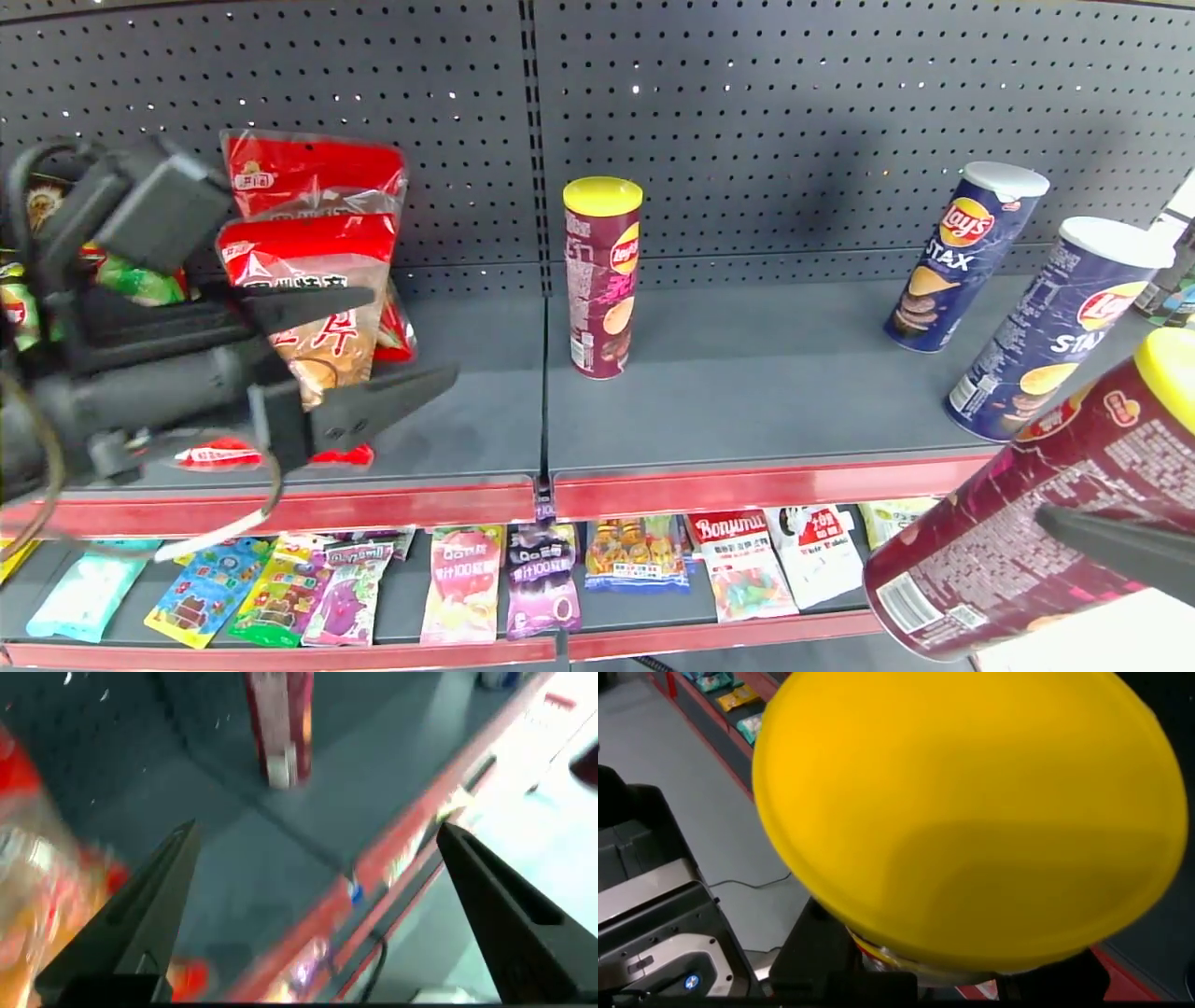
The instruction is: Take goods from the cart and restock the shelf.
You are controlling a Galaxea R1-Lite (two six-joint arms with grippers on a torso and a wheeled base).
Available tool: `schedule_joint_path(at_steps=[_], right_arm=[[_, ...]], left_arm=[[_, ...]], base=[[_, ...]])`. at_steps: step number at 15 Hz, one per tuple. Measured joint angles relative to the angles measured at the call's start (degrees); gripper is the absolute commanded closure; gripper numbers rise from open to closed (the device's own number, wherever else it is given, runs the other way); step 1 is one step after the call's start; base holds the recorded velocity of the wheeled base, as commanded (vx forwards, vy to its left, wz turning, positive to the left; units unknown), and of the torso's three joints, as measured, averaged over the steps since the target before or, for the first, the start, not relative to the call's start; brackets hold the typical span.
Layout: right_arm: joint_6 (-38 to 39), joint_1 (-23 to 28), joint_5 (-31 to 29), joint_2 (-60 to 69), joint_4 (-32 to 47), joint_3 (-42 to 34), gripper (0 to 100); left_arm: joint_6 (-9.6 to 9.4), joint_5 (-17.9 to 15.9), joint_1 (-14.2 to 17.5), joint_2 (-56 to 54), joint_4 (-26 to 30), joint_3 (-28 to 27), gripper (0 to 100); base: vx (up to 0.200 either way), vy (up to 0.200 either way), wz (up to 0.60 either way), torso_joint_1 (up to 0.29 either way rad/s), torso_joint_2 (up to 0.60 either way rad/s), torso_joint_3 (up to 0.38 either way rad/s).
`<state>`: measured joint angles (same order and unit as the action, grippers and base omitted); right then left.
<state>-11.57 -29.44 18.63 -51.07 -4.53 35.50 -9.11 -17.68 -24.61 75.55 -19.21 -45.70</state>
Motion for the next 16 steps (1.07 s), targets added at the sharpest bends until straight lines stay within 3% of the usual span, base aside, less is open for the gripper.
schedule_joint_path(at_steps=[4, 7, 16], right_arm=[[0.05, 0.04, -2.35, 1.34, 0.51, -0.22, 100], [0.05, 0.00, -3.15, 2.23, 0.52, -0.44, 100], [0.05, 0.00, -5.03, 2.73, 0.60, -0.22, 100]], left_arm=[[2.38, 2.71, -3.80, 18.55, -4.99, -17.44, 0], [2.57, 6.16, -4.77, 26.25, -5.34, -24.33, 0], [2.33, 9.72, -5.36, 33.50, -7.77, -29.25, 0]], base=[[0.000, 0.000, 0.00, 0.000, 0.00, 0.000], [0.000, 0.000, 0.00, 0.000, 0.00, 0.000], [0.000, 0.000, 0.00, 0.000, 0.00, 0.000]])
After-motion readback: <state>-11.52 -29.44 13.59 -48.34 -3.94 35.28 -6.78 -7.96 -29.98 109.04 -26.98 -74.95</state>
